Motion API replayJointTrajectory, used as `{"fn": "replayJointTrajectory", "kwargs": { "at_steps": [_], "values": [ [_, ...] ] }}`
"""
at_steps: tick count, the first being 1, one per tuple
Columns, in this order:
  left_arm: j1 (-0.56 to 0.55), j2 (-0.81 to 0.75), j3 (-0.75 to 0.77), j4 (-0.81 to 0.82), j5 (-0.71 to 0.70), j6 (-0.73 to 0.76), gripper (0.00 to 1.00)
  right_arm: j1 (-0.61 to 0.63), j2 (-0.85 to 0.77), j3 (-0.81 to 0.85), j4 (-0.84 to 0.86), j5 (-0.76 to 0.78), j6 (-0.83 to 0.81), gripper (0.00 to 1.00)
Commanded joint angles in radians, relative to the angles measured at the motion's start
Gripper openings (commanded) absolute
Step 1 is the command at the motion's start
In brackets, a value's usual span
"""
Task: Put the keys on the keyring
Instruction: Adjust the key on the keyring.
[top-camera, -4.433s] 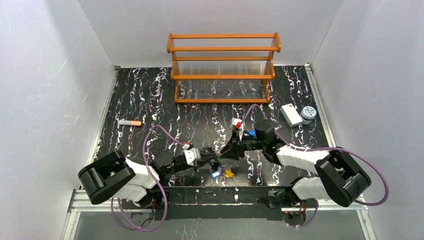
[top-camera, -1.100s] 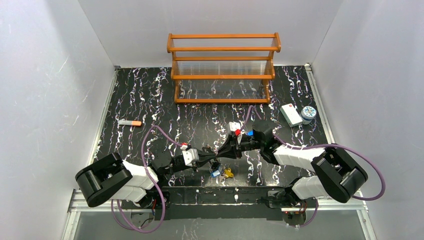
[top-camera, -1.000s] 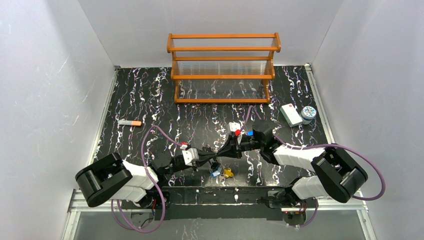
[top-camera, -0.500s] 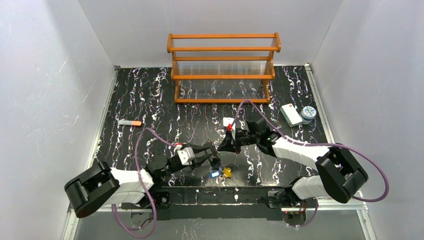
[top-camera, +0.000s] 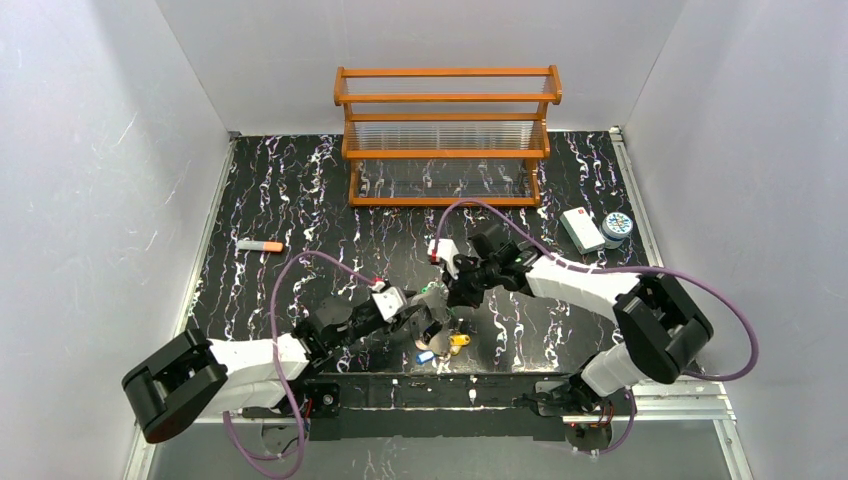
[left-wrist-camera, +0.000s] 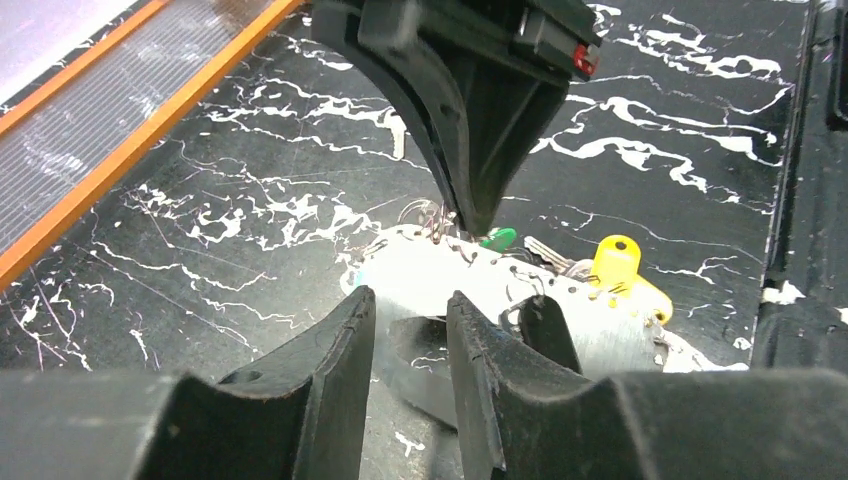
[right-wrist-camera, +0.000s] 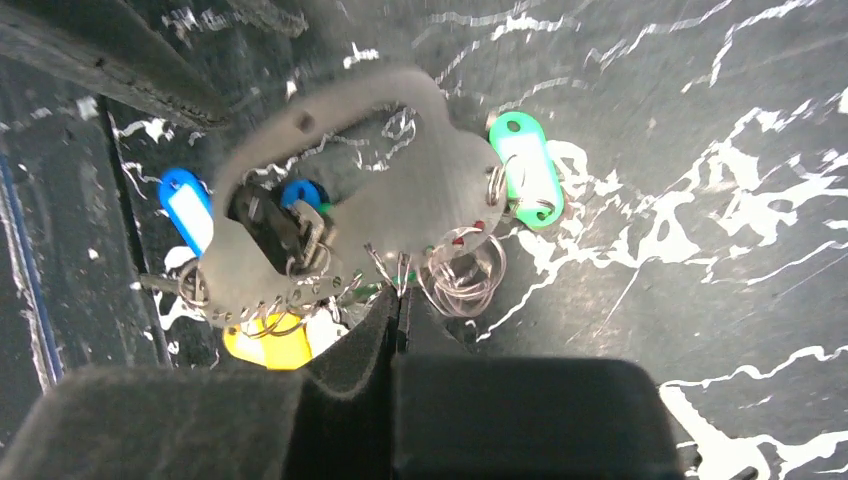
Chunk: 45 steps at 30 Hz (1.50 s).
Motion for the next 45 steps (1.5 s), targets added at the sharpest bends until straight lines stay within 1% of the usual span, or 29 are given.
{"fn": "replayJointTrajectory", "kwargs": {
  "at_steps": [1, 5, 11, 16, 21, 24, 29, 33, 39, 45],
  "values": [
    [-0.002, 0.066, 0.075, -0.058, 0.014, 0.032, 0.31, 0.035, 0.063, 0.074, -0.138, 0.119, -0.03, 0.01],
    [-0.003, 0.137, 0.106, -0.058, 0.068, 0.05, 0.28, 0.061, 0.085, 0.093, -0.164, 0.164, -0.03, 0.01],
    [-0.005, 0.221, 0.129, -0.033, 0.198, 0.078, 0.26, 0.091, 0.053, 0.078, -0.119, 0.127, -0.029, 0.01],
    [-0.011, 0.29, 0.129, 0.051, 0.262, 0.07, 0.25, 0.107, 0.026, 0.06, -0.079, 0.085, -0.015, 0.01],
    [-0.02, 0.376, 0.124, 0.165, 0.288, 0.026, 0.17, 0.11, 0.016, 0.046, -0.059, 0.068, 0.002, 0.01],
    [-0.029, 0.421, 0.12, 0.212, 0.267, 0.006, 0.15, 0.109, 0.02, 0.048, -0.059, 0.065, 0.006, 0.01],
    [-0.038, 0.441, 0.106, 0.23, 0.184, -0.007, 0.17, 0.113, 0.024, 0.048, -0.062, 0.057, 0.007, 0.01],
    [-0.039, 0.408, 0.084, 0.231, 0.126, -0.002, 0.19, 0.114, 0.026, 0.044, -0.061, 0.054, 0.005, 0.01],
    [-0.041, 0.334, 0.04, 0.226, 0.068, 0.008, 0.2, 0.118, 0.037, 0.044, -0.062, 0.056, 0.005, 0.01],
    [-0.042, 0.34, 0.034, 0.226, 0.041, 0.001, 0.2, 0.126, 0.048, 0.052, -0.072, 0.069, 0.003, 0.01]
  ]
}}
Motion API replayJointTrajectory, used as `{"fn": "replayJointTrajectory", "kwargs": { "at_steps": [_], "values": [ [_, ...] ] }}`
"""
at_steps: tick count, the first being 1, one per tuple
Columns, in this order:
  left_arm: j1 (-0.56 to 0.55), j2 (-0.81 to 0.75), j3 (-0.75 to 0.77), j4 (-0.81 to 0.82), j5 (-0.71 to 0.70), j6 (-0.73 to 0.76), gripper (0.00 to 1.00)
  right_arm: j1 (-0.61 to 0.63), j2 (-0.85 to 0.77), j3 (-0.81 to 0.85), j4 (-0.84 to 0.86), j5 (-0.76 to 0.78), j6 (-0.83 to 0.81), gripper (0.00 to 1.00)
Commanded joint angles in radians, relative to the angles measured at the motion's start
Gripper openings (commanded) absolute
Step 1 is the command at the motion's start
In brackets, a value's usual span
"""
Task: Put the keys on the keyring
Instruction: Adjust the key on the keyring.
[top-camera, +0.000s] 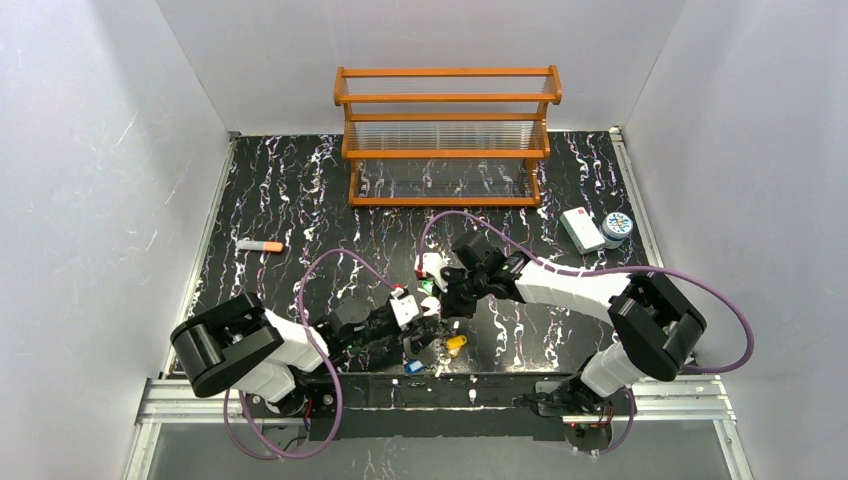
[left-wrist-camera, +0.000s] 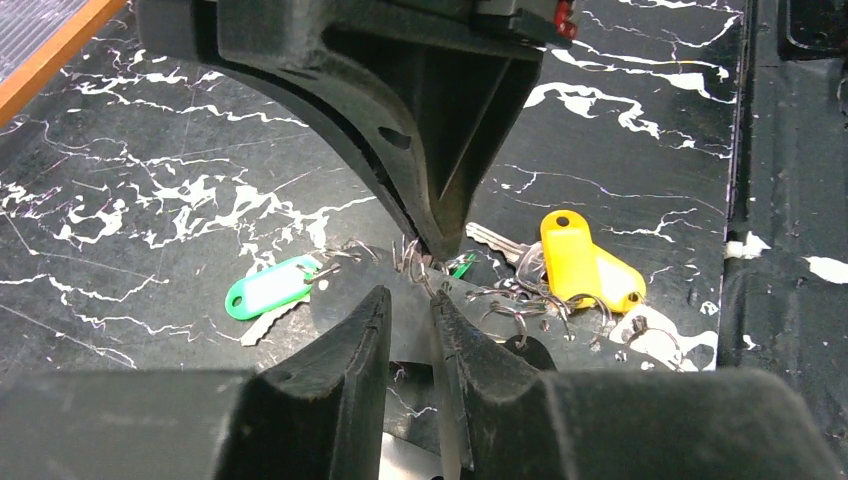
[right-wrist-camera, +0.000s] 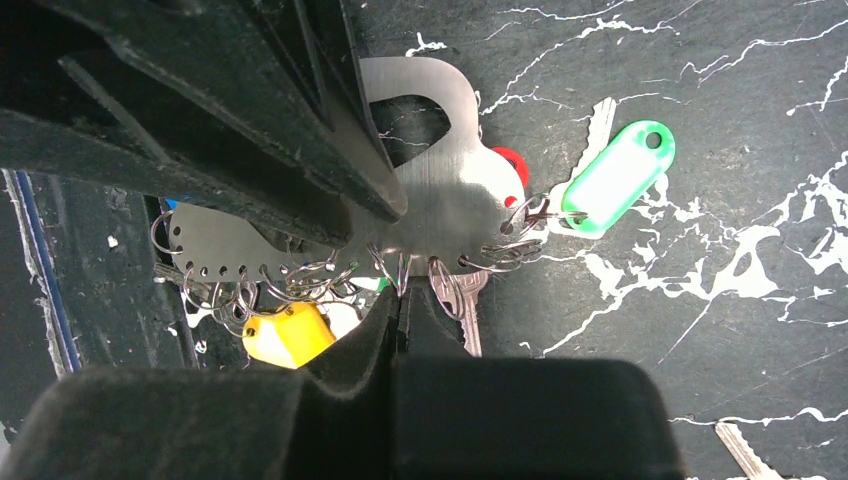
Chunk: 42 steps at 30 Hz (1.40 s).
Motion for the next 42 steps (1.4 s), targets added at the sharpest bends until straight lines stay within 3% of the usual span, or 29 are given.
{"fn": "replayJointTrajectory", "kwargs": {
  "at_steps": [1, 9, 16, 24, 33, 42],
  "values": [
    [-0.002, -0.003, -0.003, 0.019, -0.043, 0.005, 0.21, 0.011, 0.0, 0.011, 0.008, -0.018, 0.008, 0.01],
    [-0.007, 0.067, 0.043, 0.023, 0.035, 0.001, 0.18, 0.015, -0.003, 0.01, 0.011, -0.012, 0.006, 0.01],
    [-0.013, 0.09, 0.053, 0.034, 0.082, -0.007, 0.05, 0.018, -0.002, 0.008, 0.018, -0.011, 0.009, 0.01],
    [-0.017, 0.107, 0.063, 0.053, 0.11, -0.011, 0.14, 0.02, -0.009, 0.005, 0.022, -0.008, 0.009, 0.01],
    [-0.025, 0.147, 0.078, 0.081, 0.104, -0.018, 0.12, 0.02, -0.019, 0.001, 0.025, -0.011, 0.011, 0.01],
    [-0.028, 0.175, 0.084, 0.112, 0.073, -0.022, 0.15, 0.02, -0.04, -0.02, 0.056, -0.045, 0.011, 0.01]
  ]
}}
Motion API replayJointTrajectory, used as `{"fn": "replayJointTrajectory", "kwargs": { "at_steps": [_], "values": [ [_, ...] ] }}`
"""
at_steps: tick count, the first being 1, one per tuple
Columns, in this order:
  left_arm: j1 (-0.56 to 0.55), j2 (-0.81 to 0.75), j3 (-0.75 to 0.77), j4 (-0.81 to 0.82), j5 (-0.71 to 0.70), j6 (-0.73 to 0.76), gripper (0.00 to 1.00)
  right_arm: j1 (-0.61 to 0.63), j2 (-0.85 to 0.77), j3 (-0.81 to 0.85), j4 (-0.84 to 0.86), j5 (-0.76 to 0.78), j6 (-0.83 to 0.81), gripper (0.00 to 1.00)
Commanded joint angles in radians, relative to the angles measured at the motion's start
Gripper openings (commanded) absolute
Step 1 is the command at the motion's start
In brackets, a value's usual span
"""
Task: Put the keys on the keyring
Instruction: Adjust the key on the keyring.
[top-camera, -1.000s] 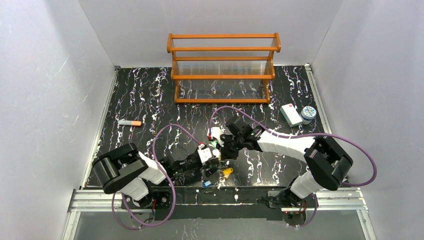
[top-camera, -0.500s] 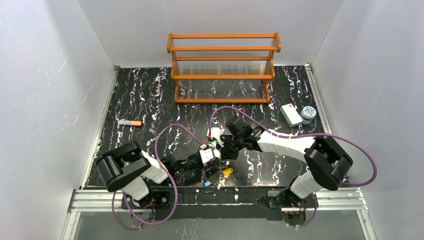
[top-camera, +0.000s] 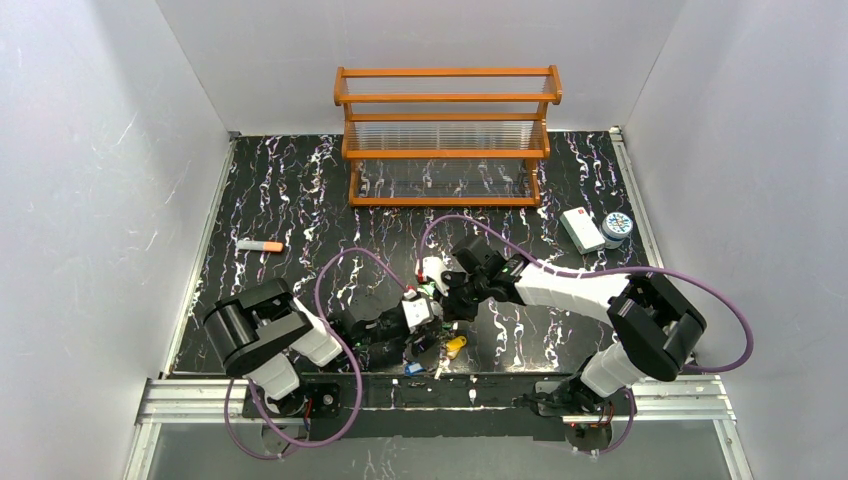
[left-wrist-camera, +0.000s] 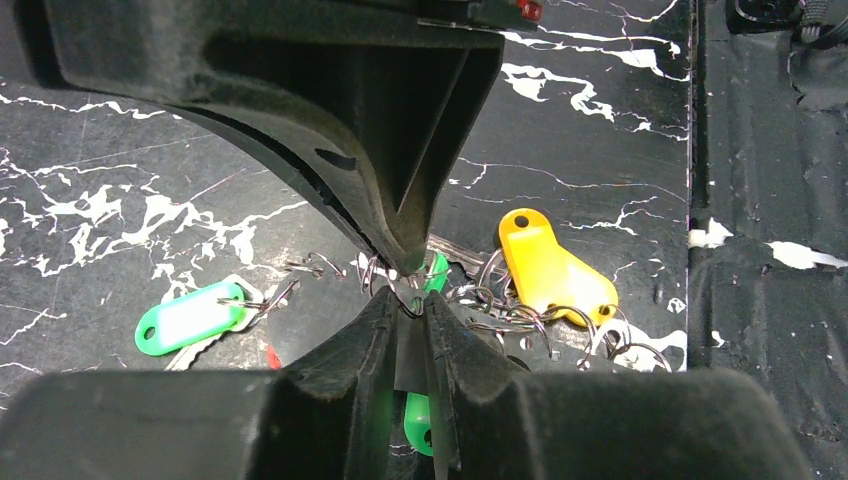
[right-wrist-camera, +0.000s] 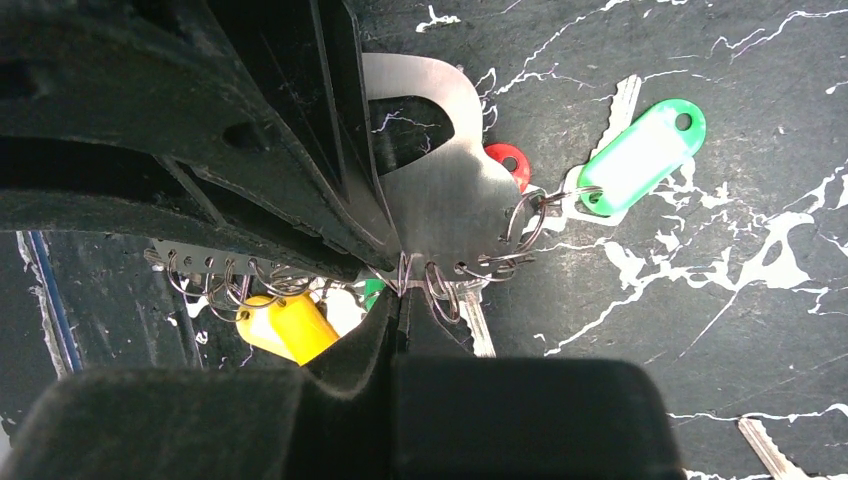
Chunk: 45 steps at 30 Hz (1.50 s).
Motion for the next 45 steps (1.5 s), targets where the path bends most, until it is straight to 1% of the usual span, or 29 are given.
{"fn": "replayJointTrajectory", "kwargs": {
  "at_steps": [1, 4, 6, 10, 12, 15, 17, 18, 20, 23, 26, 32, 38, 40, 45],
  "values": [
    [-0.011, 0.016, 0.03, 0.06, -0.009, -0.005, 0.15, 0.007, -0.044, -0.011, 0.069, -0.061, 0.011, 0.01],
    [-0.011, 0.026, 0.026, 0.083, -0.02, -0.012, 0.1, 0.007, -0.056, -0.027, 0.089, -0.076, 0.011, 0.01],
    [-0.011, 0.026, 0.017, 0.094, -0.03, -0.012, 0.0, 0.007, -0.065, -0.037, 0.102, -0.087, 0.013, 0.01],
    [-0.011, 0.001, -0.006, 0.099, -0.064, -0.016, 0.0, 0.006, -0.094, -0.061, 0.139, -0.091, 0.02, 0.01],
    [-0.011, -0.024, -0.023, 0.102, -0.084, -0.021, 0.0, 0.007, -0.114, -0.078, 0.156, -0.087, 0.022, 0.06],
    [-0.011, -0.071, -0.048, 0.108, -0.104, -0.03, 0.0, 0.005, -0.149, -0.107, 0.188, -0.088, 0.021, 0.19],
    [-0.012, -0.102, -0.063, 0.113, -0.113, -0.037, 0.0, 0.004, -0.179, -0.139, 0.22, -0.088, 0.031, 0.24],
    [-0.011, -0.119, -0.07, 0.116, -0.114, -0.04, 0.0, 0.001, -0.195, -0.156, 0.256, -0.088, 0.042, 0.3],
    [-0.012, -0.138, -0.081, 0.125, -0.101, -0.044, 0.0, -0.001, -0.227, -0.186, 0.302, -0.093, 0.059, 0.36],
    [-0.011, -0.155, -0.096, 0.159, -0.084, -0.054, 0.0, -0.001, -0.282, -0.232, 0.362, -0.106, 0.065, 0.41],
    [-0.01, -0.164, -0.113, 0.203, -0.074, -0.063, 0.0, -0.002, -0.341, -0.281, 0.416, -0.097, 0.066, 0.43],
    [-0.011, -0.181, -0.124, 0.239, -0.047, -0.066, 0.0, -0.005, -0.411, -0.34, 0.486, -0.088, 0.071, 0.44],
    [-0.01, -0.205, -0.127, 0.245, -0.039, -0.069, 0.0, -0.005, -0.413, -0.353, 0.51, -0.104, 0.076, 0.43],
    [-0.011, -0.209, -0.128, 0.245, -0.042, -0.069, 0.0, -0.007, -0.406, -0.353, 0.507, -0.105, 0.077, 0.4],
    [-0.011, -0.208, -0.135, 0.245, -0.051, -0.073, 0.0, -0.007, -0.411, -0.358, 0.496, -0.108, 0.083, 0.3]
  ]
}}
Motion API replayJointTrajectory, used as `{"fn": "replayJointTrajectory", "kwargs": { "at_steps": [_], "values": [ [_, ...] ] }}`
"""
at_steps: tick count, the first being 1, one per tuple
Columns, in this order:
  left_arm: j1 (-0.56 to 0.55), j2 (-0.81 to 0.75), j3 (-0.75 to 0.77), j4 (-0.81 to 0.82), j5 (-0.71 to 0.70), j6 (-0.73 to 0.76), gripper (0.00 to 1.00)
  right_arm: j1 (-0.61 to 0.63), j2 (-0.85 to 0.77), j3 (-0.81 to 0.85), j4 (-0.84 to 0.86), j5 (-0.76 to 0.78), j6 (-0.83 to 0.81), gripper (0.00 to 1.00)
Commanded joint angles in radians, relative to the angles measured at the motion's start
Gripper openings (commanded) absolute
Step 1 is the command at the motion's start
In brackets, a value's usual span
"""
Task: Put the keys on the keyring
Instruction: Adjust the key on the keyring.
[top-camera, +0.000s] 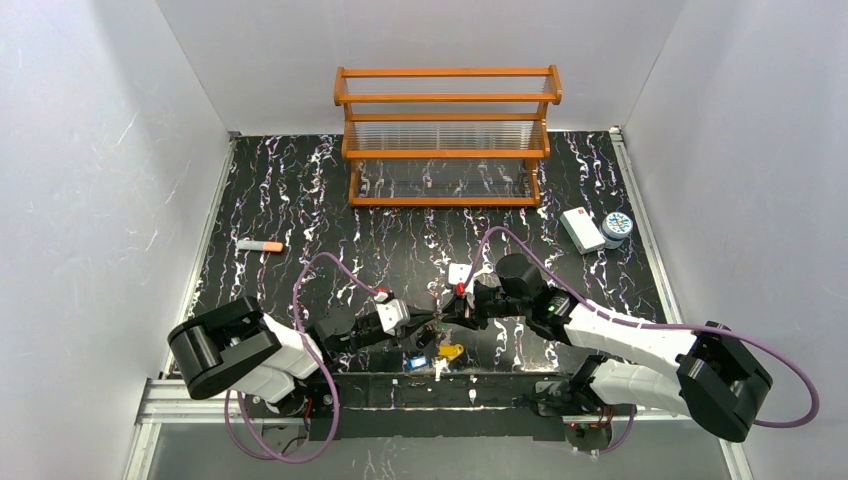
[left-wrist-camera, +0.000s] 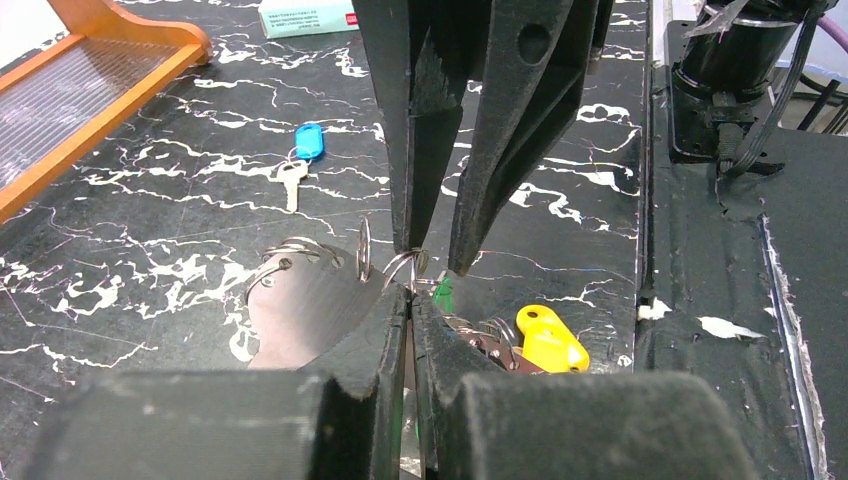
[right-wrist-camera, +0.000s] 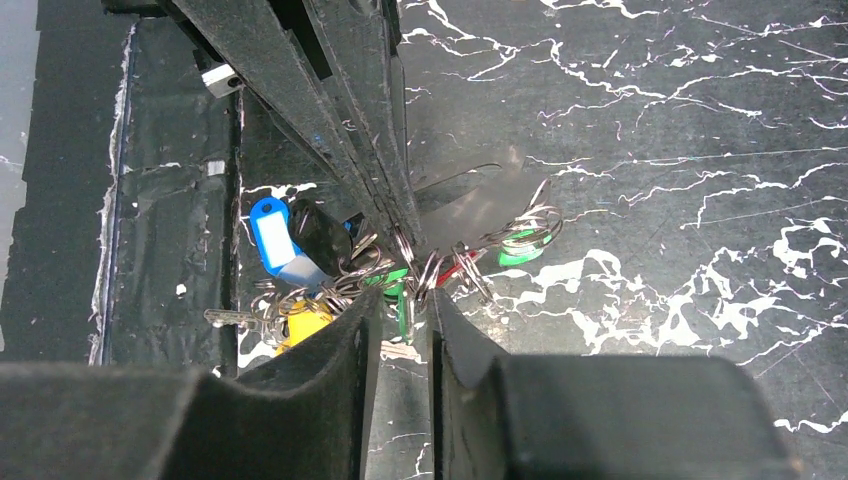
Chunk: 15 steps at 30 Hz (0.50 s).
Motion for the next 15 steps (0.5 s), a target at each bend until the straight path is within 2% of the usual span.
{"fn": "replayJointTrajectory", "kwargs": {
  "at_steps": [1, 10, 15],
  "values": [
    [-0.004, -0.027, -0.011, 0.057, -0.003, -0.004, 0.0, -0.005, -0.013, -0.013, 0.043, -0.016, 0.01, 0.28],
    [-0.004, -0.015, -0.006, 0.057, -0.006, -0.007, 0.0, -0.005, -0.062, -0.035, 0.018, 0.005, 0.032, 0.29],
    [-0.003, -0.013, -0.002, 0.057, -0.003, -0.006, 0.0, -0.005, -0.072, -0.049, 0.014, -0.039, 0.044, 0.2]
  ]
}}
